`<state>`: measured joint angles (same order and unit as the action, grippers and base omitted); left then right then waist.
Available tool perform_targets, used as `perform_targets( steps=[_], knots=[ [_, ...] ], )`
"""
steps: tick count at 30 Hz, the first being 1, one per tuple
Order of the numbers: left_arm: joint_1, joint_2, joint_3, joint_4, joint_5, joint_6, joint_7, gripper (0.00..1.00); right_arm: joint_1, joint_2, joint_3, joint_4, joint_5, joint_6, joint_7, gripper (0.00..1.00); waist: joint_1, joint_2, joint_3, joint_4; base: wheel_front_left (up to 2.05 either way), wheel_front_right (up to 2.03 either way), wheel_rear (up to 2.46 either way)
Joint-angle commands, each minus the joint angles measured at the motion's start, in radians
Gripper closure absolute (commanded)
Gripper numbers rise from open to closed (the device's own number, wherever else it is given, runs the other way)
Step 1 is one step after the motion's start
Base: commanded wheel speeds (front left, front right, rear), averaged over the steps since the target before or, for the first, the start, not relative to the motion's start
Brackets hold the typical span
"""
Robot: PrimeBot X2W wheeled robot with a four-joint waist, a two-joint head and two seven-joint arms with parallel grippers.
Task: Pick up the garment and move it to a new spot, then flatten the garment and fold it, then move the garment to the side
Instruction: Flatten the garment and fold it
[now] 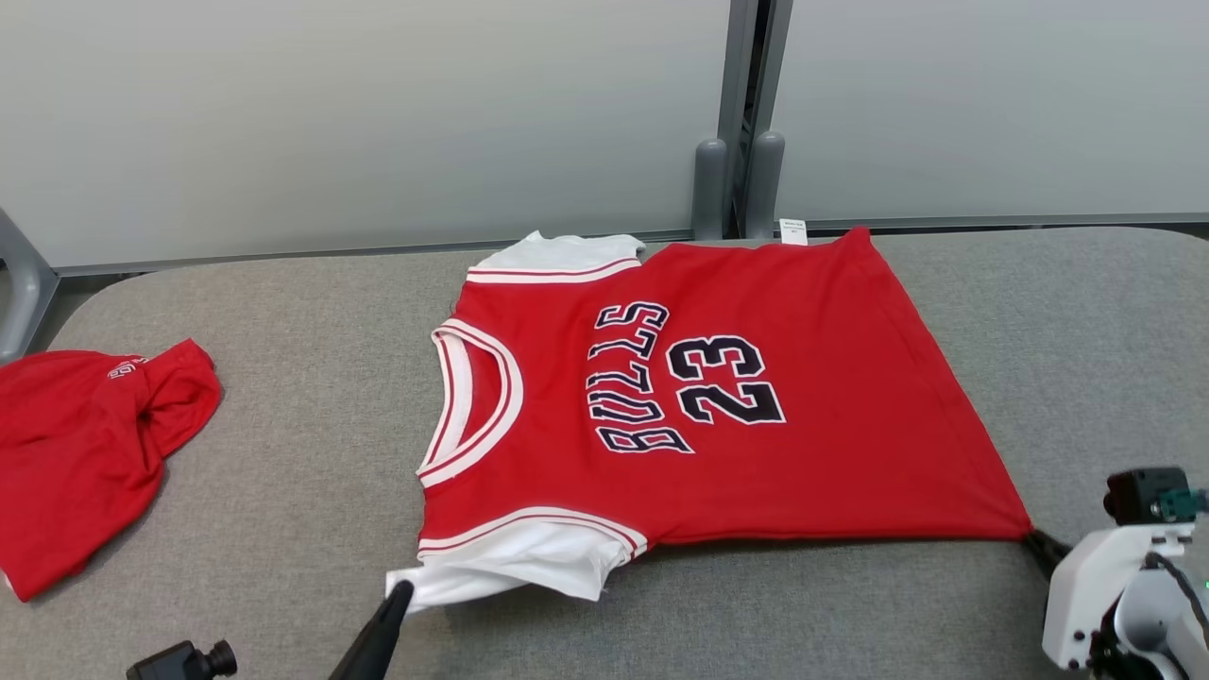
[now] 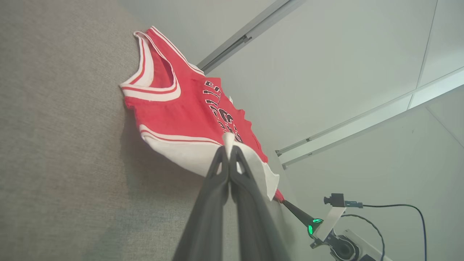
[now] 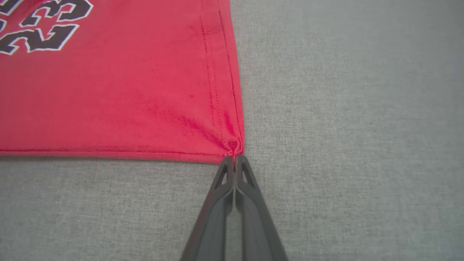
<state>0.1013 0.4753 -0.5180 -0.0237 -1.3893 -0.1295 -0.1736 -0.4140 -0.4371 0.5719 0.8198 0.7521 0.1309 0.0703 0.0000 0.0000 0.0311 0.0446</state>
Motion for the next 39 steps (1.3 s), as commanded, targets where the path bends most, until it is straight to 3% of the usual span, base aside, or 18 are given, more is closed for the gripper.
perform_targets(
  steps=[1,9,19,24,27,32,39],
  knots=[
    [0.017,0.007,-0.001,-0.015,-0.019,-0.001,0.005,1.0,0.039,-0.004,-0.023,-0.009,0.003,0.0,0.02,1.0,0.0,0.0,0.002,0.001,0.0,0.0,0.0],
    [0.018,0.009,-0.017,-0.025,-0.004,-0.001,-0.007,1.0,0.219,-0.001,-0.202,-0.149,-0.031,0.0,0.194,1.0,0.0,0.0,0.017,-0.002,0.0,0.0,0.0],
    [0.005,0.023,-0.026,-0.006,0.03,0.002,-0.012,1.0,0.478,0.055,-0.484,-0.616,-0.141,0.0,0.483,1.0,0.0,0.0,0.03,-0.029,0.0,0.0,0.0],
    [0.047,0.083,-0.057,-0.004,0.045,0.085,0.06,1.0,0.575,0.14,-0.601,-0.776,-0.243,0.0,0.617,1.0,0.0,0.0,0.041,-0.043,0.0,0.0,0.0],
    [0.063,0.102,-0.036,-0.023,0.026,0.111,0.061,1.0,0.589,0.166,-0.642,-0.826,-0.282,0.0,0.634,1.0,0.0,0.0,0.044,-0.046,0.0,0.0,0.0],
    [0.053,0.127,-0.017,-0.075,0.03,0.117,0.06,1.0,0.57,0.222,-0.671,-0.895,-0.338,0.0,0.609,1.0,0.0,0.0,0.057,-0.051,0.0,0.0,0.0],
    [-0.088,0.095,-0.018,-0.076,0.116,0.124,0.043,1.0,0.487,0.24,-0.645,-0.89,-0.331,0.0,0.528,1.0,0.0,0.0,0.077,-0.048,0.0,0.0,0.0]
  ],
)
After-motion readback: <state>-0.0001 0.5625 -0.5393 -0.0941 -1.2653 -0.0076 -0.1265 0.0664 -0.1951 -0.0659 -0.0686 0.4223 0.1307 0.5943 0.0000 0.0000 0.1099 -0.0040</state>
